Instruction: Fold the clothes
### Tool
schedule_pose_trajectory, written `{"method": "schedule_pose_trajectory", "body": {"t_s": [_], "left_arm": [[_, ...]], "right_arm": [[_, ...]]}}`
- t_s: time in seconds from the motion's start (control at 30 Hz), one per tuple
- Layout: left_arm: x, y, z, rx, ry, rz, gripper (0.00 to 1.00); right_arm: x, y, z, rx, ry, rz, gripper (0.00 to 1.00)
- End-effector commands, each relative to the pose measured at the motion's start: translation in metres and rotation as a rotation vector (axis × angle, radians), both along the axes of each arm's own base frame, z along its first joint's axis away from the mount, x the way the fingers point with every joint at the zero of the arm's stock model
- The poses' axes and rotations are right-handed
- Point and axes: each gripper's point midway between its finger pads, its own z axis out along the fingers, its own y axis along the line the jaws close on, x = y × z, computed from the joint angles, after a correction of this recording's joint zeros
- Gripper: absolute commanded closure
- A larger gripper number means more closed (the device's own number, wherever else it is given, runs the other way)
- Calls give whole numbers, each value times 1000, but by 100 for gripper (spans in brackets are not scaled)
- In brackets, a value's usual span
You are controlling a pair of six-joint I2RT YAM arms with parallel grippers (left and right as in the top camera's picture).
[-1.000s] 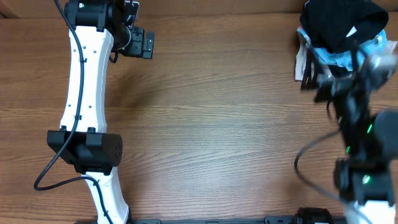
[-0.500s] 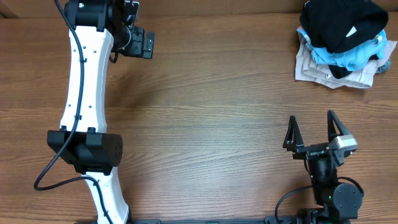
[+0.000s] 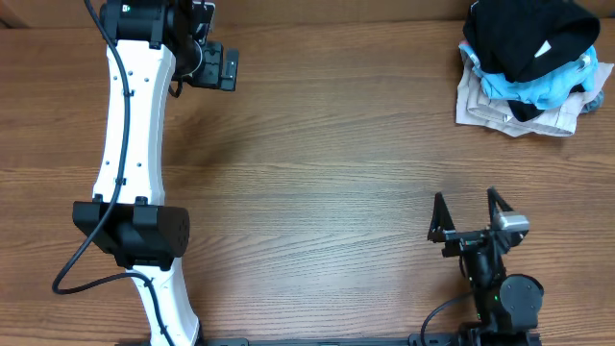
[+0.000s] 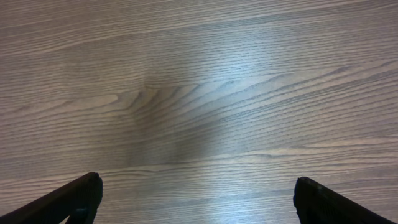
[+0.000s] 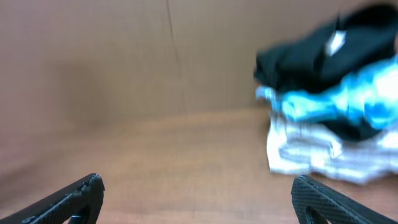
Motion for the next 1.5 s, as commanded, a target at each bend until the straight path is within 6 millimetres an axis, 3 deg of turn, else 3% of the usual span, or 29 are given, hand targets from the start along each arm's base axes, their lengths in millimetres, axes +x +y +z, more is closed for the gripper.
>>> {"method": "schedule_pose_trajectory", "body": {"t_s": [0.0,0.8,0.97,1.1,1.23,1.37,1.47], "left_arm": [[-1,2,0,-1,2,6,0],[-1,1,-2,0,7,5,0],[-8,-18,15,-4,-31,-39,0],[-27,-49,50,-18,-112,-113,0],[-65,-75,83,-35,-178,-194,0],[-102,-79,102,-7,-293,-266,0],[-120,-70,103,-30,-395,-253,0]], "right_arm": [[0,-2,-6,2,15,-14,0],[0,-2,-7,2,17,-14,0],[0,-2,-7,2,17,-14,0],[0,-2,-7,2,17,-14,0],[0,-2,-7,2,17,-15,0],[0,-2,-7,2,17,-14,0],[0,-2,-7,2,17,-14,0]]}}
